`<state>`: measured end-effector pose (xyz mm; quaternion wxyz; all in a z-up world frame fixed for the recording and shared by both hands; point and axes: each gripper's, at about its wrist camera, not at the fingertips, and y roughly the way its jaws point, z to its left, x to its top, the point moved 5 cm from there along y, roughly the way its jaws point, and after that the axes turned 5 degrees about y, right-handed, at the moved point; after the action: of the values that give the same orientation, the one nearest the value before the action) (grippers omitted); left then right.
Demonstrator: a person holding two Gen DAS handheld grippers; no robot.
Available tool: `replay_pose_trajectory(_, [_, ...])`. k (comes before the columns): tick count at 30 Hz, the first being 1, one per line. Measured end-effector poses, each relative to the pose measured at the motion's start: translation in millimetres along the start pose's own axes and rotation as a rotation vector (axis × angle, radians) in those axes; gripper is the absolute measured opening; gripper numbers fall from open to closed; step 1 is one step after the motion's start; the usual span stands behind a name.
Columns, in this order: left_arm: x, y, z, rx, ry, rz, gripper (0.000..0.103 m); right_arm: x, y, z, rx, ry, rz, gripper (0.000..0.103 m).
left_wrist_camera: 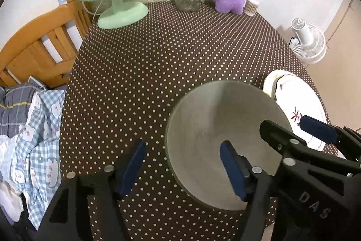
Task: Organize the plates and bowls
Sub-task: 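Lower the cream bowl into the grey-green bowl and open both tools, then grasp the rim of the stacked bowls with both tools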
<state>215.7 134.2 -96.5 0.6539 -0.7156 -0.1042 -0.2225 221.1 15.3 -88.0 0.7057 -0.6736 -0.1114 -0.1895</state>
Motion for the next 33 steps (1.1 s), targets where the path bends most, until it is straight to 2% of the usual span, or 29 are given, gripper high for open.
replay_pose_trajectory(3, [1, -3, 3, -0.008, -0.017, -0.009, 0.078, 2, -3, -3, 0.023, -0.004, -0.003, 0.070])
replay_pose_trajectory(10, [2, -1, 5, -0.026, -0.045, -0.001, 0.079, 4, 0, -13, 0.067, 0.014, 0.012, 0.070])
replay_pose_trajectory(18, [2, 9, 7, -0.024, -0.071, -0.009, 0.079, 5, 15, -19, 0.137, 0.038, 0.067, 0.070])
replay_pose_trajectory(28, [3, 31, 6, -0.035, -0.085, 0.012, 0.078, 4, 35, -23, 0.155, 0.067, 0.095, 0.069])
replay_pose_trajectory(33, [2, 38, 3, -0.047, -0.083, 0.030, 0.075, 5, 46, -18, 0.162, 0.073, 0.119, 0.062])
